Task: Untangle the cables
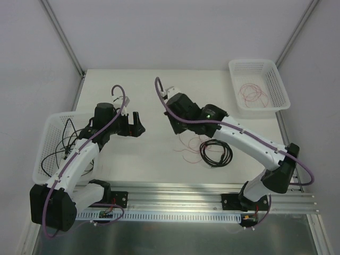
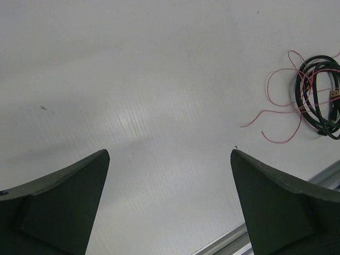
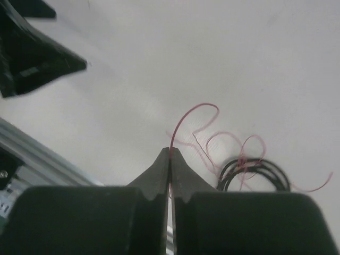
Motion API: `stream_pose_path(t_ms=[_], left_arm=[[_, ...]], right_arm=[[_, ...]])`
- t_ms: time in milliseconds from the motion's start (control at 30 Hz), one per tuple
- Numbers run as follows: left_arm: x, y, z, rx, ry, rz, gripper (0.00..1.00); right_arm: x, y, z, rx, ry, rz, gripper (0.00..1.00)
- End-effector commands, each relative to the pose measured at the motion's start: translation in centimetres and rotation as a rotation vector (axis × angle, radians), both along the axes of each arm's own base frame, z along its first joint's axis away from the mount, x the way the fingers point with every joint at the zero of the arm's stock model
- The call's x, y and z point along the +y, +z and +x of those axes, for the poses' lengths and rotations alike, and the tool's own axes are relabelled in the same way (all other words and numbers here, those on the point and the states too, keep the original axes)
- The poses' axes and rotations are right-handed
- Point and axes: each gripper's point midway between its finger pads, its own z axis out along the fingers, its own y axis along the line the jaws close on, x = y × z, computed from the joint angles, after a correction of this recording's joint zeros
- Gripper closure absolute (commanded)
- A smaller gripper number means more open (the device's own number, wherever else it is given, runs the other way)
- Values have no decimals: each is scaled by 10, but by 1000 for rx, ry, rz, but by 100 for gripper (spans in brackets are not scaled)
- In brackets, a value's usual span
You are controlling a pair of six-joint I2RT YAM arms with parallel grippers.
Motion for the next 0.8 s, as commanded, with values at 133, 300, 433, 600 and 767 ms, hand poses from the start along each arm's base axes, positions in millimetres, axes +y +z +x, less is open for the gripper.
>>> stream_pose_path(t_ms=[133, 300, 433, 600, 767], left_arm=[[0, 6, 6, -43, -8, 14, 1], [1, 7, 6, -44, -7, 13, 1], [1, 6, 6, -42, -8, 16, 1], [-1, 4, 6, -33, -13, 12, 1], [-1, 2, 6, -23, -15, 10, 1]], right_arm=[[-65, 196, 31, -454, -38, -34, 99], [-99, 284, 46, -754, -165, 42, 99], [-129, 307, 56, -884, -287, 86, 99], [-156, 293, 80, -886, -384, 99, 99], [-184, 213, 122, -705, -487, 76, 99]])
